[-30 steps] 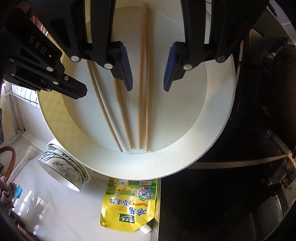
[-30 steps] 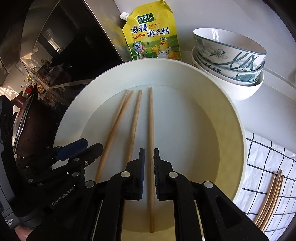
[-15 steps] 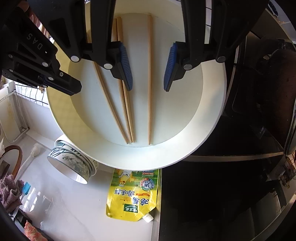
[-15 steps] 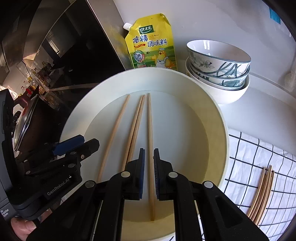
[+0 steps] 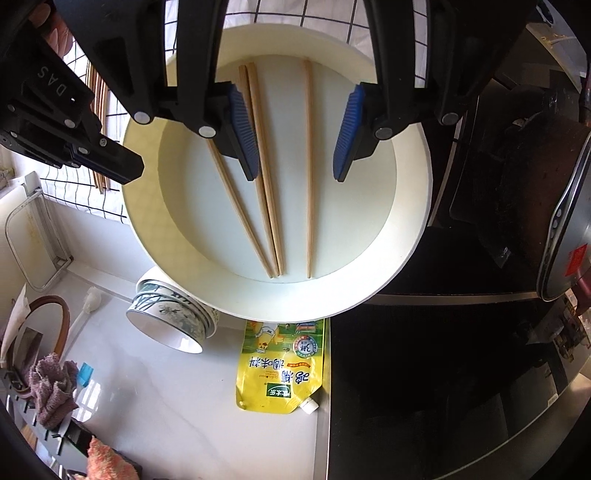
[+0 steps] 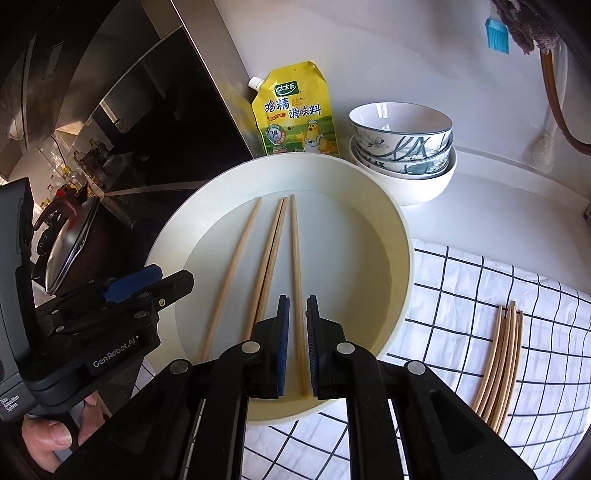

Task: Organize utensils
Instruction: 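Move both open tools back over the remaining chopsticks on the cloth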

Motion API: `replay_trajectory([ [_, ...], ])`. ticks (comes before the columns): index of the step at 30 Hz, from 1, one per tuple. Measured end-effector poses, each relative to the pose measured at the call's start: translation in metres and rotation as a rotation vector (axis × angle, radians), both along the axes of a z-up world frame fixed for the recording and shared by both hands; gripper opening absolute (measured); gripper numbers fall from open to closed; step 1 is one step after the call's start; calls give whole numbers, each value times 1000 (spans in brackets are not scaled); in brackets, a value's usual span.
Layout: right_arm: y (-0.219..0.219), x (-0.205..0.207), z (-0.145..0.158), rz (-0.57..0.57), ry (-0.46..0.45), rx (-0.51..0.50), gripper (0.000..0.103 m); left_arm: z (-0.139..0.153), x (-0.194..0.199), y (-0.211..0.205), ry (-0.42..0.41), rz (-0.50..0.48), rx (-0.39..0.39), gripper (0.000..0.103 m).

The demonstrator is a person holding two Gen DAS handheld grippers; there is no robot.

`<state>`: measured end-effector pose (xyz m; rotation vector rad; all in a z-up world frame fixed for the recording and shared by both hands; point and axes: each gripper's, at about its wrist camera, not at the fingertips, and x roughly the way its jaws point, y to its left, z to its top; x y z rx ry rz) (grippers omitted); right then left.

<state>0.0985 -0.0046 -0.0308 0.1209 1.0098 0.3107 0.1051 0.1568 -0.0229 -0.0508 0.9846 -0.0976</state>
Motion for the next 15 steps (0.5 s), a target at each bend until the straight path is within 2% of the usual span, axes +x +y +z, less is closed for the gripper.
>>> replay_trajectory([
  [15,-27,-41,8,-33,-26,-5,9,11,-40,-25,-16,-44,-8,45],
])
